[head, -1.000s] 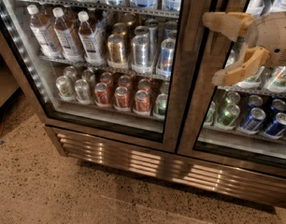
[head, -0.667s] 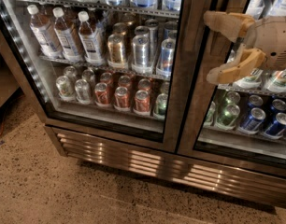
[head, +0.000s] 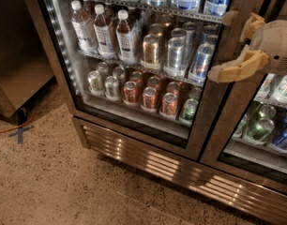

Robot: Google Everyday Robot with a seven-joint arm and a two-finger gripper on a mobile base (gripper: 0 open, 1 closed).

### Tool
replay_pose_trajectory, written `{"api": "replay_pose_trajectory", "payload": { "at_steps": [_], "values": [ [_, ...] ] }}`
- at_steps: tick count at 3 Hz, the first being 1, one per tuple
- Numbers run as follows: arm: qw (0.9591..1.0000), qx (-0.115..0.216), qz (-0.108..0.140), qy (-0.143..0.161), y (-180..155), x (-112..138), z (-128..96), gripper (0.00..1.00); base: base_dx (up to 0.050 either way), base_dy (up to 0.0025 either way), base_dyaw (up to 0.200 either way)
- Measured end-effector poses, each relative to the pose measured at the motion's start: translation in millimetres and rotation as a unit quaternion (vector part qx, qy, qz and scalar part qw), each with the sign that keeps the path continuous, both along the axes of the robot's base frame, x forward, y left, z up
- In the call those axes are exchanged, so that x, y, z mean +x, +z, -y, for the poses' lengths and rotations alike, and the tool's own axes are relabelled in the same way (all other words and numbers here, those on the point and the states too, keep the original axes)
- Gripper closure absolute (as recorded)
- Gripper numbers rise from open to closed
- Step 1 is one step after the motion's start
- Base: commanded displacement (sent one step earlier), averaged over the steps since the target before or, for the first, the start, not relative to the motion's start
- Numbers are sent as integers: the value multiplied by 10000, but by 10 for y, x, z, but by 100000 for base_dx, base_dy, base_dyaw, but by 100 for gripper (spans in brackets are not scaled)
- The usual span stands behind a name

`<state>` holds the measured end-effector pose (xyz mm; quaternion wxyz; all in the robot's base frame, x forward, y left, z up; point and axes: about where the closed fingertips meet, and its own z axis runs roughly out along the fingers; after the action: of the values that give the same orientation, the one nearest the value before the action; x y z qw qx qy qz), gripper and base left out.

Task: Open left fridge door

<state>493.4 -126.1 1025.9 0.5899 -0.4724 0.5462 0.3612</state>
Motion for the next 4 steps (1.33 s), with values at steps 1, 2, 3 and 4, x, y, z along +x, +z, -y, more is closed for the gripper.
{"api": "replay_pose_trajectory", "payload": {
  "at_steps": [1,2,3,4],
  "values": [
    [10000,0,0,0,0,0,0,0,0,0,0],
    [10000,0,0,0,0,0,0,19,0,0,0],
    [10000,0,0,1,0,0,-1,41,0,0,0],
    [10000,0,0,1,0,0,-1,65,0,0,0]
  ]
}}
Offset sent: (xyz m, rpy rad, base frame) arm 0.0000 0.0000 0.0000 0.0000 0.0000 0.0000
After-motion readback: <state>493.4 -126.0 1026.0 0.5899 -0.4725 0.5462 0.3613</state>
